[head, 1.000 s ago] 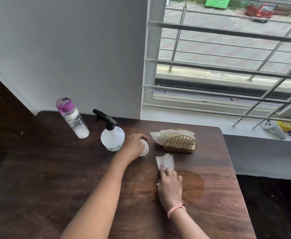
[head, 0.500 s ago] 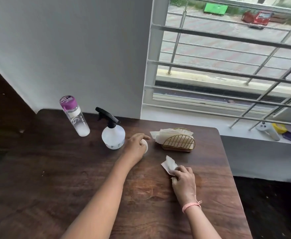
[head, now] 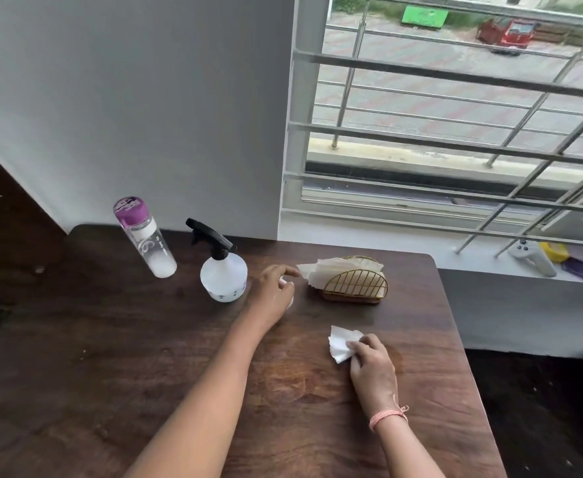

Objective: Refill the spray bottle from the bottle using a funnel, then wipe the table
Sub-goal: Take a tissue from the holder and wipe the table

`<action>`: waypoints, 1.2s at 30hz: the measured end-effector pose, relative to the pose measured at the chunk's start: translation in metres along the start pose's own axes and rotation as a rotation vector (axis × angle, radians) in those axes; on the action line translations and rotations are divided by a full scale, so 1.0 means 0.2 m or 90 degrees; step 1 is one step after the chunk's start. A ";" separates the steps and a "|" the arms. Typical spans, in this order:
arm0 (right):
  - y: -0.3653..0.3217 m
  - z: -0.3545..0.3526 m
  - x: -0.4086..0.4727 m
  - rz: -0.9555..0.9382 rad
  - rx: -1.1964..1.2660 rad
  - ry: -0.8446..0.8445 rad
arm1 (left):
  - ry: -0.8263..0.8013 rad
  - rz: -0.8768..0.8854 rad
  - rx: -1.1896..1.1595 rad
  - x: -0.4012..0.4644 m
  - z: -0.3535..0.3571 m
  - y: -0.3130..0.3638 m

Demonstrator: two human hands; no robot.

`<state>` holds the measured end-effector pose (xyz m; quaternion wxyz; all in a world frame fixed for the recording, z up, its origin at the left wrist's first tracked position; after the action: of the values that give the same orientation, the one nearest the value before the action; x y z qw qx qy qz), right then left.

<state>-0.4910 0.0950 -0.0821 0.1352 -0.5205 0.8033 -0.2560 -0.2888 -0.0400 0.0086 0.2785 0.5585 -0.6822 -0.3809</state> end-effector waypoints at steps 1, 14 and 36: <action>0.02 -0.02 -0.01 0.004 0.003 0.034 | 0.002 -0.003 -0.003 0.00 0.00 0.00; 0.16 -0.13 -0.05 -0.048 0.017 0.160 | 0.024 -0.017 -0.013 -0.04 -0.03 0.00; 0.16 -0.06 0.06 0.026 0.000 0.083 | 0.025 -0.011 0.002 -0.12 -0.09 -0.07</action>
<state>-0.5266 0.0984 -0.0897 0.0875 -0.4860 0.8210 -0.2864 -0.2613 -0.0226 0.0083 0.2873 0.5723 -0.6723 -0.3714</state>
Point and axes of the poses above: each hand's wrist, its own x-axis towards the middle knuckle, its own z-axis out of the palm, y = z × x, the point moved 6 cm from there along x, towards the middle knuckle, and after that the axes turned 2 degrees about z, right-handed, at the moved point
